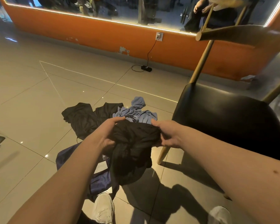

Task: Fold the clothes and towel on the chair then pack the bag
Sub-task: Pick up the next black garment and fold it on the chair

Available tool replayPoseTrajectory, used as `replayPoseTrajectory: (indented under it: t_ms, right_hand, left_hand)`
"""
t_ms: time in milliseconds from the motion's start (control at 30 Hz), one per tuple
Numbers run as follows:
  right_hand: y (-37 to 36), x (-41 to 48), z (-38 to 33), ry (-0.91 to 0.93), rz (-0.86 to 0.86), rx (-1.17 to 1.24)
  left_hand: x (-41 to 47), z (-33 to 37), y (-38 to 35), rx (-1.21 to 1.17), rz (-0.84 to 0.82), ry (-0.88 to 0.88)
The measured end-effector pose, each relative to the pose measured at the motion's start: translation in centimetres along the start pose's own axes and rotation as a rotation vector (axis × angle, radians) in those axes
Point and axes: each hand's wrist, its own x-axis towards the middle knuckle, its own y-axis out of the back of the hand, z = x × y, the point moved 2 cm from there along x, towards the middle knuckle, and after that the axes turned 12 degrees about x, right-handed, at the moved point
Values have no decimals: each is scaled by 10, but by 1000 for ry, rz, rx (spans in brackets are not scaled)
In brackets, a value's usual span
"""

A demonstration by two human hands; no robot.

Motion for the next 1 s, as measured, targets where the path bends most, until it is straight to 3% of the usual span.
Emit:
replayPoseTrajectory:
  t_ms: [133,233,367,433,633,733,800,900,1000]
  right_hand:
    - [-21,-14,-2,-39,-226,-59]
    - [-32,-14,-1,15,-193,-114]
    - [-37,-6,0,41,-101,155]
    - [-35,5,0,47,-40,291]
    - [-31,23,6,17,7,406]
    - [-33,24,8,1,-3,416]
    - [-35,22,9,9,-1,403]
    - [-34,19,8,17,-24,378]
    - [-24,18,4,35,1,308]
  left_hand:
    - [3,-7,3,110,76,6]
    - [13,-11,14,189,183,-43]
    - [-10,1,7,406,549,-339]
    - [-21,4,5,608,643,-539]
    - [-12,-18,5,1198,190,-426]
    - [-9,-29,-2,1184,69,-434]
    - [-7,-30,-5,1202,103,-503]
    - [-8,-25,-6,1313,289,-579]
    - [-14,-18,-6,1256,333,-573]
